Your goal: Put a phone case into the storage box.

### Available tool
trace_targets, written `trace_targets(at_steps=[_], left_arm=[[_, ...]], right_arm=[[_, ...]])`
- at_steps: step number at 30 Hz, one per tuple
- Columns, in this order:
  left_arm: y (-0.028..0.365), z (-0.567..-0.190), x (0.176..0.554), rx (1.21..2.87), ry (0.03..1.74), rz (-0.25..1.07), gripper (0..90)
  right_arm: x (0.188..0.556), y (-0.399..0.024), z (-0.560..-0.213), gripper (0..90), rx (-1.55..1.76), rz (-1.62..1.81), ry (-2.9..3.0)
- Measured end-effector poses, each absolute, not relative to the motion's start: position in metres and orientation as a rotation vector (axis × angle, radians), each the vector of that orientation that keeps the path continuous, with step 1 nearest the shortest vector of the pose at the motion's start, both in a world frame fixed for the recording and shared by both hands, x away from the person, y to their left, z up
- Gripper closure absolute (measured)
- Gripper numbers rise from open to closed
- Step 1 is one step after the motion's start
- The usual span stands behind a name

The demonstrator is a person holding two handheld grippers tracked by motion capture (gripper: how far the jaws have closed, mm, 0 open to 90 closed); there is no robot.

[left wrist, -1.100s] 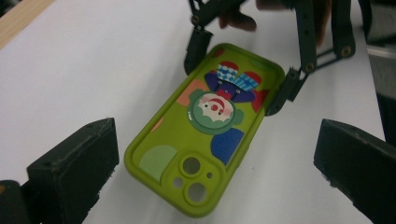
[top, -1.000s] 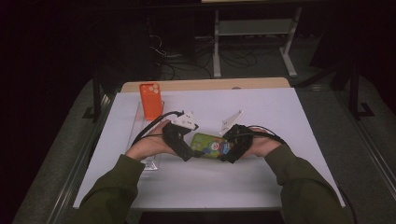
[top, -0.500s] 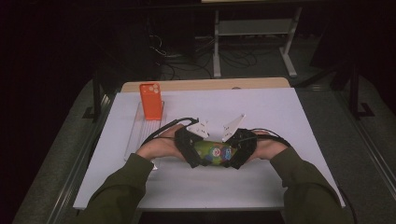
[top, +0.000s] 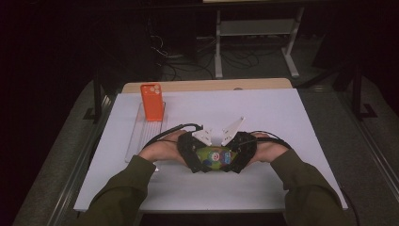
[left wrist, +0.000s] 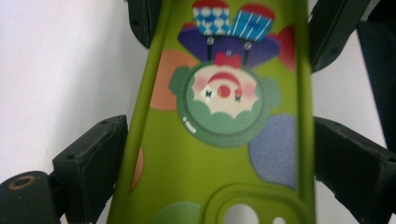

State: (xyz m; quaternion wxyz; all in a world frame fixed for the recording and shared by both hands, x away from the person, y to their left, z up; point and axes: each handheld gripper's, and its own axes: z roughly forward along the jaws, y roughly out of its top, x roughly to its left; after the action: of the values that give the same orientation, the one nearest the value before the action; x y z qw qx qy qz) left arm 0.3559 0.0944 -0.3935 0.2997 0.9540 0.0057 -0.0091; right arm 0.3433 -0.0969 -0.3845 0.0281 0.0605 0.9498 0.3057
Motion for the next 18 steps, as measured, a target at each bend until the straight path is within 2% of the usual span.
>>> trace_targets(at_steps=[3,18], left_arm=[[0.0942,-0.3940,0.3563,2.531,0.015,-0.029,10.6],[0.0938,-0.3927,0.3544,2.532,-0.007,-0.042,13.9]], right_arm=[[0.3434,-0.0970,-0.3847,15.5,0.178,0.945,2.931],[0.3435,-0.0986,-0.3863,14.8,0.162,0.969,2.951]])
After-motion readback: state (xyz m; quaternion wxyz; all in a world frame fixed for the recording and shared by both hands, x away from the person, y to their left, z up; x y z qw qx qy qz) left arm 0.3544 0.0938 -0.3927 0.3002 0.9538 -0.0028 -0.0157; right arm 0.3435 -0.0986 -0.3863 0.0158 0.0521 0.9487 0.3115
